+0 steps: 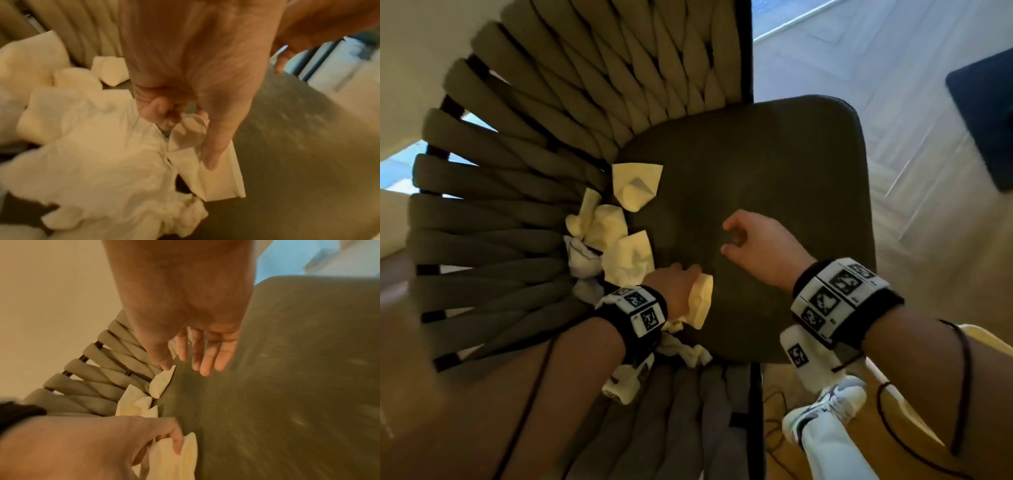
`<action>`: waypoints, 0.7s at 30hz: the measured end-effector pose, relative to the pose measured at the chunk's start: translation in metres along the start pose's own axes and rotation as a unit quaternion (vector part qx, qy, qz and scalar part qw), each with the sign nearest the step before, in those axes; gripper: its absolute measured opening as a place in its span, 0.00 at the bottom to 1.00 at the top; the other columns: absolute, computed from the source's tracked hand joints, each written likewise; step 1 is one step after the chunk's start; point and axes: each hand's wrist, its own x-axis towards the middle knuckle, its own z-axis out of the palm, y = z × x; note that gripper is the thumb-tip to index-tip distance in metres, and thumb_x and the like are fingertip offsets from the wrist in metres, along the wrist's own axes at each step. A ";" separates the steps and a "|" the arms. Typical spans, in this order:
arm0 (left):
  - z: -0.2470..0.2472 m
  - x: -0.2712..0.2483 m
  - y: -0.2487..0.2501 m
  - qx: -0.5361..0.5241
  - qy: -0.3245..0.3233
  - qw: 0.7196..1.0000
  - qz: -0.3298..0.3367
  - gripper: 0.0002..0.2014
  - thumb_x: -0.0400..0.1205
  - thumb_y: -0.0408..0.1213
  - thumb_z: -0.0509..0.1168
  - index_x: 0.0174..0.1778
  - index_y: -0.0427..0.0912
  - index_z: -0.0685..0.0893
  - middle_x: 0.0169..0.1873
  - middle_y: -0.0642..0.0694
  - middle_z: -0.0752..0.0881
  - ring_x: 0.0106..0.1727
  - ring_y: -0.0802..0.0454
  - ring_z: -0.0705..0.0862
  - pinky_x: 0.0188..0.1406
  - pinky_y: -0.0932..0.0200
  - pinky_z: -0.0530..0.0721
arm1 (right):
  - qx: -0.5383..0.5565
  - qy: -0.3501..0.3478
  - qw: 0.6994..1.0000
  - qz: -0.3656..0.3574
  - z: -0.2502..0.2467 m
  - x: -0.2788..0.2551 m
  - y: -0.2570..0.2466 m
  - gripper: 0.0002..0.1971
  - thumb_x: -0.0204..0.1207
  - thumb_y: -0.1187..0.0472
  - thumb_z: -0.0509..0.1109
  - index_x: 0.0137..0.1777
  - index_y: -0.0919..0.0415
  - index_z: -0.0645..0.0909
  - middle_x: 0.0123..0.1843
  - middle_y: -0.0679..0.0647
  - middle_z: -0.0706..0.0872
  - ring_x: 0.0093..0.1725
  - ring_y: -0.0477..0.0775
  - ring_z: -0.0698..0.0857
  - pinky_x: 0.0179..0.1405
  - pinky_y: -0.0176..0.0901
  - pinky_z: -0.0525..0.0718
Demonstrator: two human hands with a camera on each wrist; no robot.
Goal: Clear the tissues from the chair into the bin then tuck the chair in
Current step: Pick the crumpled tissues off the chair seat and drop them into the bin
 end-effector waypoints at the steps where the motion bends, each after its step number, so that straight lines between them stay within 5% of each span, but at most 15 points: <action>1: -0.001 0.000 -0.005 -0.033 0.013 0.999 0.011 0.30 0.75 0.42 0.69 0.71 0.45 0.65 0.63 0.38 0.77 0.62 0.36 0.81 0.55 0.46 0.79 | -0.017 0.007 1.000 -0.011 0.002 0.017 -0.017 0.22 0.75 0.51 0.70 0.69 0.49 0.73 0.55 0.46 0.80 0.51 0.44 0.82 0.51 0.44 0.86; 4: -0.011 -0.006 -0.022 -0.146 0.065 0.986 0.039 0.28 0.74 0.41 0.69 0.70 0.46 0.68 0.62 0.42 0.80 0.62 0.40 0.80 0.56 0.49 0.79 | -0.015 0.027 0.999 -0.011 0.012 0.075 -0.061 0.28 0.74 0.47 0.70 0.72 0.53 0.70 0.63 0.53 0.81 0.57 0.53 0.83 0.56 0.50 0.85; 8: -0.022 -0.020 -0.064 -0.284 0.109 0.952 0.031 0.25 0.70 0.46 0.71 0.62 0.44 0.73 0.56 0.44 0.84 0.58 0.43 0.83 0.57 0.46 0.81 | 0.031 0.017 0.993 0.116 0.036 0.150 -0.104 0.42 0.72 0.39 0.70 0.78 0.64 0.62 0.75 0.61 0.74 0.69 0.62 0.78 0.59 0.50 0.79; 11: -0.024 -0.029 -0.098 -0.324 0.139 0.935 -0.029 0.21 0.73 0.44 0.70 0.59 0.44 0.74 0.50 0.45 0.82 0.55 0.43 0.82 0.53 0.51 0.80 | -0.023 -0.009 0.979 0.201 0.060 0.184 -0.116 0.55 0.68 0.35 0.71 0.82 0.67 0.48 0.82 0.64 0.63 0.78 0.66 0.67 0.72 0.55 0.72; 13: -0.023 -0.032 -0.119 -0.343 0.158 0.923 -0.077 0.18 0.74 0.43 0.70 0.57 0.43 0.74 0.47 0.46 0.79 0.55 0.42 0.81 0.50 0.53 0.79 | -0.058 0.007 0.974 0.218 0.073 0.198 -0.113 0.57 0.64 0.34 0.74 0.82 0.66 0.49 0.80 0.64 0.64 0.78 0.67 0.67 0.73 0.60 0.71; 16: -0.018 -0.031 -0.145 -0.394 0.178 0.892 -0.128 0.17 0.74 0.42 0.71 0.54 0.42 0.75 0.51 0.41 0.81 0.57 0.40 0.80 0.54 0.50 0.80 | -0.091 0.020 0.980 0.175 0.087 0.207 -0.109 0.46 0.62 0.36 0.76 0.75 0.62 0.68 0.71 0.62 0.76 0.69 0.67 0.78 0.66 0.60 0.79; 21: -0.025 -0.028 -0.159 -0.462 0.256 0.835 -0.157 0.17 0.75 0.42 0.70 0.57 0.44 0.76 0.53 0.45 0.80 0.55 0.44 0.79 0.48 0.55 0.74 | -0.120 0.023 0.989 0.085 0.086 0.196 -0.108 0.24 0.74 0.53 0.72 0.67 0.61 0.74 0.65 0.61 0.81 0.63 0.65 0.82 0.58 0.56 0.83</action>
